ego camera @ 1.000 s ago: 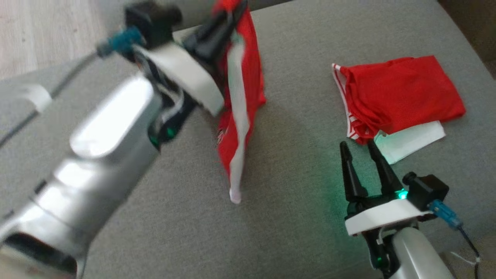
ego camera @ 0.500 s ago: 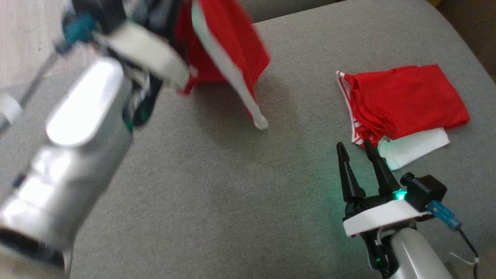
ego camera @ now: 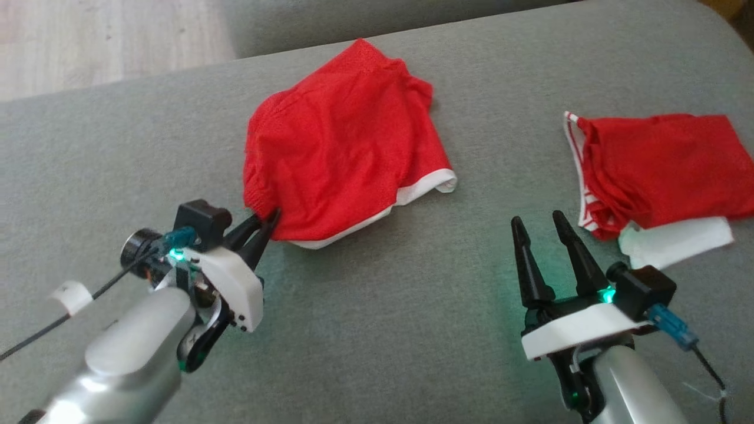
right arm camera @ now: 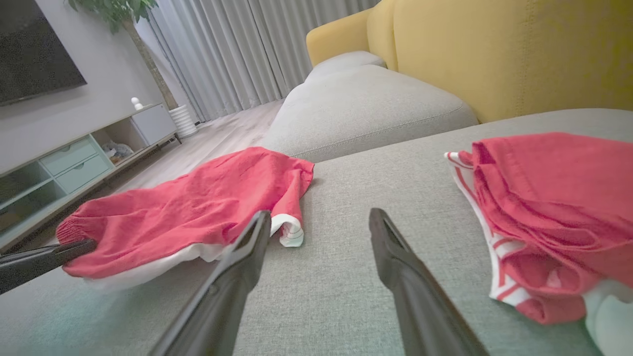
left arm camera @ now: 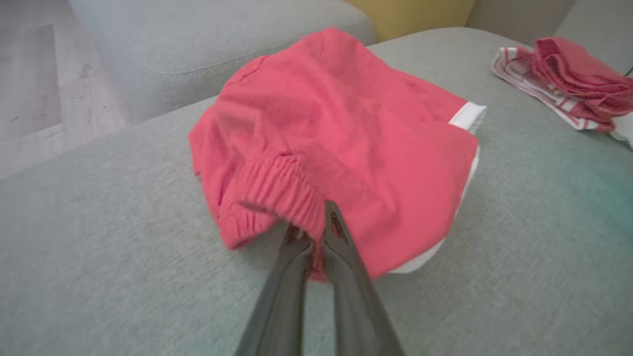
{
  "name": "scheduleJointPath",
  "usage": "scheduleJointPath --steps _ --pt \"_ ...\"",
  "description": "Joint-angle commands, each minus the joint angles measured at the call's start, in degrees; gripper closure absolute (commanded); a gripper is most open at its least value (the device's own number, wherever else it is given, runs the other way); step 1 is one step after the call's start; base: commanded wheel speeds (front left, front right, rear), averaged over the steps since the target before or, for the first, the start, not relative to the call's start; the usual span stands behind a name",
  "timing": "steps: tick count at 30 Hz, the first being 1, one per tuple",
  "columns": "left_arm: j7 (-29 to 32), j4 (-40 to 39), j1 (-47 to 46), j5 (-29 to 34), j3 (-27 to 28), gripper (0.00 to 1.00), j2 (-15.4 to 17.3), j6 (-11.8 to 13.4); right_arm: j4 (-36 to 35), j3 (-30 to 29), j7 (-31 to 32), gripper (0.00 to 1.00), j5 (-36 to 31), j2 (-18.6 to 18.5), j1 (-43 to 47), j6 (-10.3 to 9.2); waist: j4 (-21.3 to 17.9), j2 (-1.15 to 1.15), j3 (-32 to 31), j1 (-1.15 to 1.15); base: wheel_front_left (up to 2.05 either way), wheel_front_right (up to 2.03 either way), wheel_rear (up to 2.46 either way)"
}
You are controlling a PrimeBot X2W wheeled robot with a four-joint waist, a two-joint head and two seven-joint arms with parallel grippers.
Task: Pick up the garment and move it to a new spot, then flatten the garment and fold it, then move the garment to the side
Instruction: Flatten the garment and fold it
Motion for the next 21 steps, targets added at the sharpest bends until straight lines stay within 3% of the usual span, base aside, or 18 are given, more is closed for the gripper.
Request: scheduleJointPath --steps 1,4,5,6,7,16,21 --pt "0.1 -1.5 -1.5 -0.4 2.3 1.00 2.2 1.0 -1.3 1.3 -0.6 0.00 -0.7 -0.1 -2.2 -0.04 1.0 0.00 0.1 0.00 0.00 0.00 0.00" --pt "-0.2 -1.8 -0.1 -0.7 2.3 1.00 2.2 2.1 -0.9 1.2 -0.6 0.00 -1.3 -0.1 -2.5 -0.04 2.1 0.00 0.1 0.00 0.00 0.00 0.00" --pt "-0.5 -2.0 0.2 -0.9 2.5 0.91 1.9 2.4 -0.8 1.0 -0.6 0.00 -1.6 -0.1 -2.7 -0.04 2.5 0.00 0.1 0.00 0.00 0.00 0.00" --pt "-1.2 -2.1 0.5 -1.0 2.7 0.54 1.6 2.9 -0.7 1.0 -0.6 0.00 -1.8 -0.1 -2.8 -0.04 2.8 0.00 0.1 0.00 0.00 0.00 0.00" --pt "-1.9 -2.2 0.7 -1.0 2.9 0.00 1.3 3.3 -0.7 0.8 -0.6 0.00 -2.0 -0.1 -3.0 -0.04 3.2 0.00 0.1 0.00 0.00 0.00 0.00" --pt "-12.7 -3.2 2.8 -0.1 6.5 0.00 -1.5 8.9 1.7 -0.4 -0.6 0.00 -5.4 -0.1 -4.6 -0.04 8.2 0.00 -0.2 0.00 0.00 0.00 0.00" --pt "-15.2 -5.4 5.0 -0.4 9.2 0.00 -3.1 11.0 6.8 -3.3 3.8 0.00 -9.4 -0.1 -7.0 -0.04 10.5 0.00 -0.1 0.00 0.00 0.00 0.00"
